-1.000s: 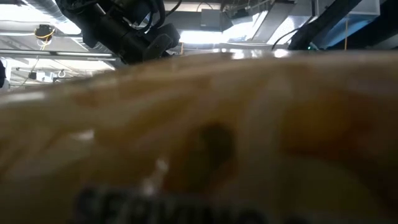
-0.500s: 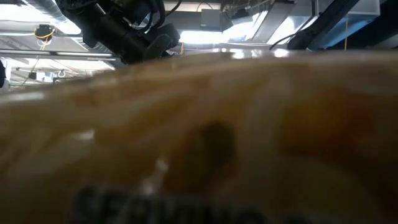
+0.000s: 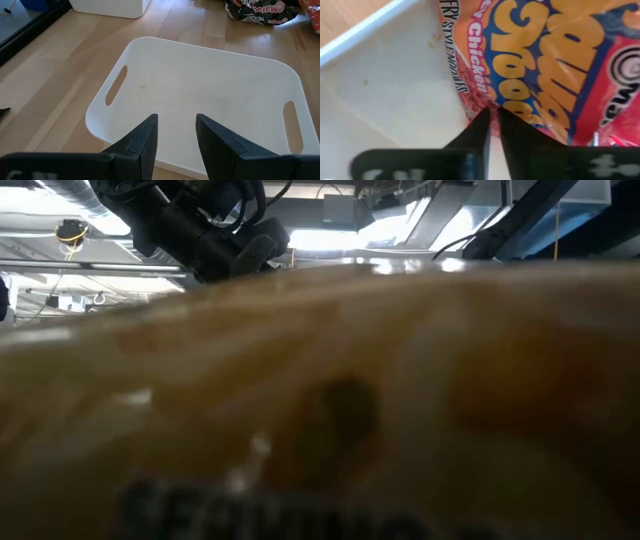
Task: Sort Maruchan noodles
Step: Put the orange noodle pack into the white right bin
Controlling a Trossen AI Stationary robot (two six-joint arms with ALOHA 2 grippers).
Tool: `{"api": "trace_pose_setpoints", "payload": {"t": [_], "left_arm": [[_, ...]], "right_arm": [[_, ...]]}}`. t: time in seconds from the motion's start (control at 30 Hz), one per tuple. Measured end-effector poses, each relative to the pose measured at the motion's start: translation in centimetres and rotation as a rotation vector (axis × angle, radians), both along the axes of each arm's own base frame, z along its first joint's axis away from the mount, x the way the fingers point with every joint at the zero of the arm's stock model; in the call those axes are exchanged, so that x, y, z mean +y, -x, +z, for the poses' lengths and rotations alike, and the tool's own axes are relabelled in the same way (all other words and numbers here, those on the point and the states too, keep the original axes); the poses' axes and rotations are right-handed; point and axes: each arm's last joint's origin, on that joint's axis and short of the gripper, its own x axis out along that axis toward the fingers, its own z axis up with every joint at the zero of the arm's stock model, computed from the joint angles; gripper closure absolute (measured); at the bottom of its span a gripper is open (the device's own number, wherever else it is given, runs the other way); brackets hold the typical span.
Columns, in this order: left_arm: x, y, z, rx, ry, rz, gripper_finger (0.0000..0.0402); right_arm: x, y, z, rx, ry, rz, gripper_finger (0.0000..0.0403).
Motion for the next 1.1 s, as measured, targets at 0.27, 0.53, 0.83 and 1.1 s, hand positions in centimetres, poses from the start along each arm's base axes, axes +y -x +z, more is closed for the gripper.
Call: {"api": "trace_pose_setpoints", "payload": {"t": [0.27, 0.53, 0.83, 1.1], "left_arm": [[0.0, 0.0, 0.0, 0.0, -0.002, 0.003, 0.0273], [-0.1, -0.2, 0.2, -0.024, -0.018, -0.019, 0.0273], [-1.6, -0.1, 0.2, -0.021, -0.009, -0.081, 0.0273], [-3.2, -0.1, 0.4, -0.037, -0.009, -0.135, 0.0273]], "right_arm": [[0.5, -0.3, 1.0, 0.049, -0.012, -0.02, 0.0253], [3.2, -2.0, 5.1, 0.021, 0.026, -0.015, 0.0244], [8.1, -1.9, 10.3, -0.167, 0.125, 0.053, 0.0244], [13.6, -1.0, 14.0, -0.457, 0.081, 0.151, 0.0244]]}}
